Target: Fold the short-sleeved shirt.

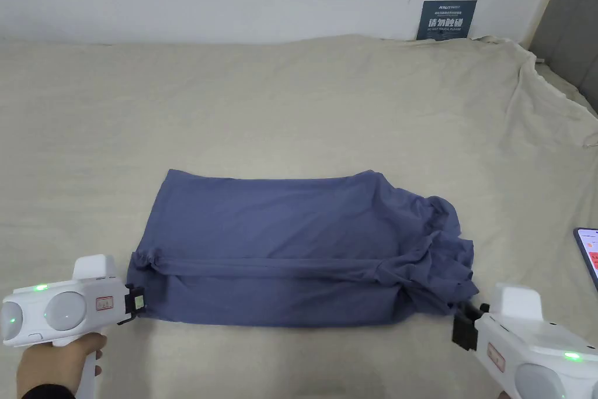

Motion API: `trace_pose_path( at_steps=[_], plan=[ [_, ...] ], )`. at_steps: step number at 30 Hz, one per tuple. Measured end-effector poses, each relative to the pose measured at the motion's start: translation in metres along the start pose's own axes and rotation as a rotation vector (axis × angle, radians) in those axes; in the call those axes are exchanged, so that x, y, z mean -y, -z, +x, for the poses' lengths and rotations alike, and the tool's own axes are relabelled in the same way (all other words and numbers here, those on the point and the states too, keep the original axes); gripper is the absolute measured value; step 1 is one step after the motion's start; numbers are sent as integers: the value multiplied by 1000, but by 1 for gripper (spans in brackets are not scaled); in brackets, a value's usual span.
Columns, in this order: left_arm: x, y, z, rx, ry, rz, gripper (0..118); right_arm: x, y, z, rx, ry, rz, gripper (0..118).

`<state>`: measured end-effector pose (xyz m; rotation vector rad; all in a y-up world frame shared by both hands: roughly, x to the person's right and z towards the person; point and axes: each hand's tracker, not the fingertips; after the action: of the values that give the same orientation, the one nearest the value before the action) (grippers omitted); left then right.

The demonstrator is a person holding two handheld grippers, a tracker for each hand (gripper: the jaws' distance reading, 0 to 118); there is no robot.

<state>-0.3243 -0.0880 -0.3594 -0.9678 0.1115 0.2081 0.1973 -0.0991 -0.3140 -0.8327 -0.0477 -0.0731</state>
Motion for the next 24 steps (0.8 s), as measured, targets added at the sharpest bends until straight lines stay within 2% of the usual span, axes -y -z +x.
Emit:
trace_pose_path(
  at_steps=[1,2,11,12,13,14,16,17,24],
  plan=[
    [-1,-3,0,2,2,4,8,1,6,-1,-6,9,-33,70],
    [-2,-5,-1,7,0,9,8,2,14,-3,-16,18,-57,77],
    [-5,-10,0,34,-22,16,8,-7,56,-22,0,50,-66,76],
    [-6,-9,-1,34,-25,16,8,-10,61,-22,-1,53,-69,73],
    [-5,-8,-2,36,-30,13,8,-13,64,-23,-3,60,-86,65],
    [-5,-8,-2,38,-34,12,8,-14,66,-23,-6,60,-90,53],
    [-4,-8,-3,38,-40,10,8,-13,69,-22,10,41,-85,20],
    [-3,-8,-3,39,-43,10,8,-13,68,-21,15,28,-81,14],
    [4,-13,-7,42,-73,16,8,-13,38,-8,-19,-21,-41,10]
  ],
)
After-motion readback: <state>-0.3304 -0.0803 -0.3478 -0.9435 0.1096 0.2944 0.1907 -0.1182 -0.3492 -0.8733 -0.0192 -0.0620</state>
